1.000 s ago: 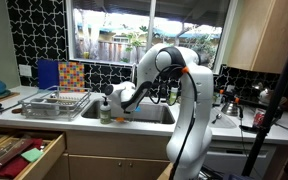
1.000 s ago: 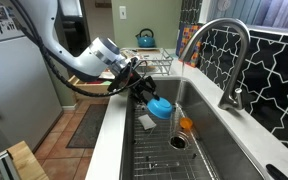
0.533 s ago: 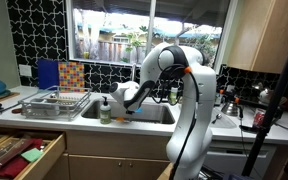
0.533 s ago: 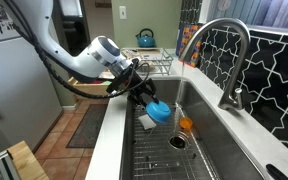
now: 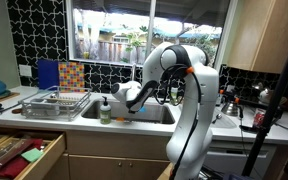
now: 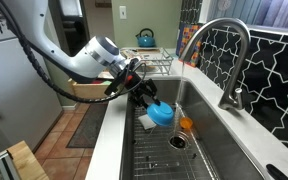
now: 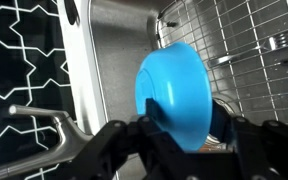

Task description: Move the blue bowl to the left and open the faucet then place the blue bowl under the running faucet and set it back down on the counter

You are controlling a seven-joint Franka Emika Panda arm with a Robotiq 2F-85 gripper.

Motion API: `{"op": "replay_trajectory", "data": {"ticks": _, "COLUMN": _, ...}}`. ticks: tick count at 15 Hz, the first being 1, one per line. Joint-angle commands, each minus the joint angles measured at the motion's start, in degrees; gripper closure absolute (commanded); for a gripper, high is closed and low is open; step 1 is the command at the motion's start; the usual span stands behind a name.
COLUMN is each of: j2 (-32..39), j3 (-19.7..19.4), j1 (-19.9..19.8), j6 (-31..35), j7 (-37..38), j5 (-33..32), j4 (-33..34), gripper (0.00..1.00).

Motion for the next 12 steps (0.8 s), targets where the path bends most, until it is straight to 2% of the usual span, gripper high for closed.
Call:
{"op": "replay_trajectory", "data": {"ticks": 1, "j2": -2.0, "j3": 0.0, "j1": 0.4, "j6": -2.4, "j7": 2.8, "j5": -0.3, "j4": -1.9, "gripper": 0.72}}
{"op": "replay_trajectory", "data": {"ticks": 2, "j2": -2.5, "j3": -0.4, "j1": 0.0, "j6": 0.7, "j7": -1.4, "j5": 2.9, "j4": -2.6, "gripper": 0.72}}
{"op": "replay_trajectory", "data": {"ticks": 3, "j2": -2.8, "j3": -0.2, "j1": 0.2, "j6": -0.4, "j7": -0.6, "j5": 2.8, "j4": -2.9, "gripper": 0.72}}
{"op": "replay_trajectory", "data": {"ticks": 8, "j2": -8.1, "j3": 0.4, "j1": 1.1, "j6": 2.8, "j7": -8.6, "j5": 9.2, "j4": -7.6, "gripper": 0.72}}
{"op": "replay_trajectory", "data": {"ticks": 10, "j2": -11.7, "j3": 0.9, "j1": 1.8, "j6": 2.2, "j7": -12.7, "j5": 10.9, "j4": -10.1, "gripper": 0.72}}
{"op": "replay_trajectory", "data": {"ticks": 12, "j2": -14.9, "j3": 1.8, "j1": 2.6, "j6": 2.0, "j7": -13.5, "j5": 9.6, "j4": -12.6, "gripper": 0.72}}
